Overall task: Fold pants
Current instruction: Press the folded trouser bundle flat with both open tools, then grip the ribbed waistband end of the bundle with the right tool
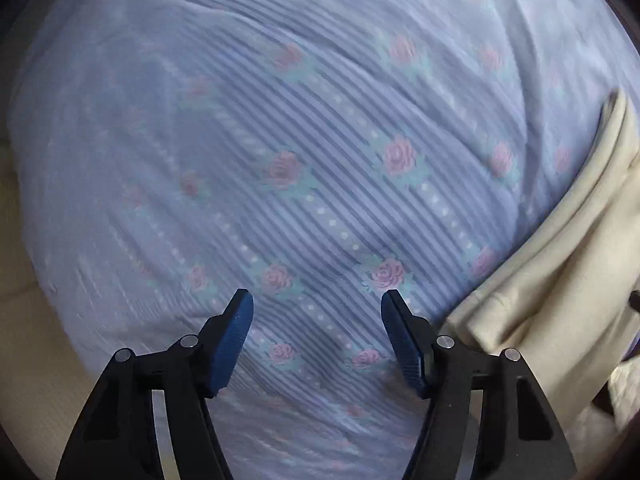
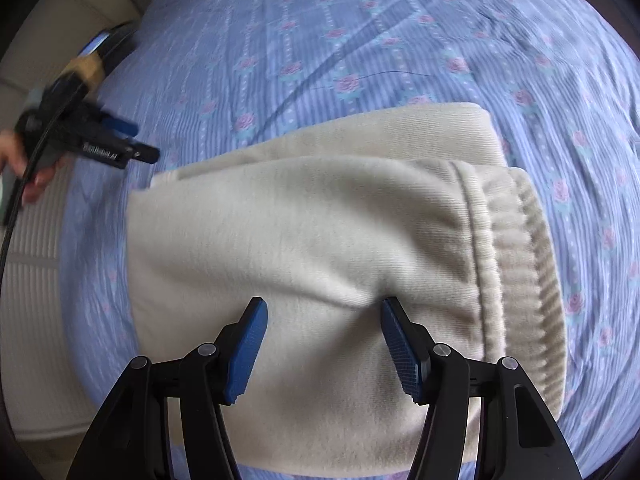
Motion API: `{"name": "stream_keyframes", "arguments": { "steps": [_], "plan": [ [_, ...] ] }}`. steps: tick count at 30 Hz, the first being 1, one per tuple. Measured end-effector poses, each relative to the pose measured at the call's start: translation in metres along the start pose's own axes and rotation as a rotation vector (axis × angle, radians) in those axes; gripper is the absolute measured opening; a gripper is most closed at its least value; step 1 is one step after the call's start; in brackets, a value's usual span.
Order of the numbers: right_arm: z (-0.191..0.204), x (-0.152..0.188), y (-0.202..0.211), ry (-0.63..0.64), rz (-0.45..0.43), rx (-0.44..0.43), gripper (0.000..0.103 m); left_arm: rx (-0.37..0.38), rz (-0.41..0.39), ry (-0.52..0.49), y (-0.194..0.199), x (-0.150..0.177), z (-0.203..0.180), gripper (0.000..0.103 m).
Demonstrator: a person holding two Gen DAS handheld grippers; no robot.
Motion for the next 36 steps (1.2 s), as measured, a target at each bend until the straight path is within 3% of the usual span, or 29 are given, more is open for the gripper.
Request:
{"name": "stream_keyframes", "arguments": {
  "steps": [3,4,5,8,11,14,18,21,26,28,30,32,36],
  "plan": [
    [-0.002,-0.005,0.022,0.034,-0.062,0.013,0.06,-0.024,-0.127,0.103,0.033,0.02,0.001,0.071],
    [-0.003,-0.006,0.03,0.05,-0.09,0.022,0.06,-0.021,-0.179,0.143,0.045,0.03,0.0,0.077],
    [-0.005,-0.005,0.041,0.064,-0.124,0.027,0.06,-0.003,-0.247,0.208,0.06,0.044,-0.003,0.087],
    [-0.013,-0.005,0.067,0.072,-0.18,0.039,0.06,0.047,-0.367,0.358,0.084,0.081,-0.013,0.089],
    [-0.024,0.002,0.092,0.039,-0.214,0.03,0.061,0.152,-0.442,0.566,0.09,0.141,-0.036,0.092],
    [-0.041,0.02,0.11,-0.029,-0.237,0.019,0.064,0.17,-0.442,0.726,0.081,0.186,-0.066,0.093],
    [-0.06,0.045,0.123,-0.049,-0.249,0.019,0.071,0.183,-0.412,0.818,0.07,0.246,-0.12,0.093],
    [-0.077,0.062,0.123,-0.07,-0.239,0.009,0.071,0.214,-0.402,0.894,0.066,0.271,-0.152,0.093],
    [-0.104,0.081,0.106,-0.155,-0.18,-0.077,0.071,0.222,-0.354,0.968,0.055,0.284,-0.185,0.093],
    [-0.11,0.082,0.098,-0.166,-0.16,-0.105,0.072,0.216,-0.355,0.965,0.055,0.275,-0.193,0.093],
    [-0.115,0.079,0.087,-0.17,-0.139,-0.105,0.073,0.182,-0.358,0.967,0.056,0.268,-0.194,0.094],
    [-0.117,0.073,0.076,-0.171,-0.136,-0.11,0.083,0.164,-0.356,0.978,0.056,0.263,-0.193,0.094],
    [-0.12,0.063,0.045,-0.202,-0.085,-0.173,0.085,0.162,-0.351,1.01,0.055,0.251,-0.189,0.094]
  ]
}}
Point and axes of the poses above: each gripper's, at about its wrist camera, not at the fingertips, and y roughly against the way its jaws point, z to its left, x to its underside, the point moved 7 cm from there along -y, roughly the way its jaws point, and after that the axes turned 2 degrees about -y, right-handed, at the moved point
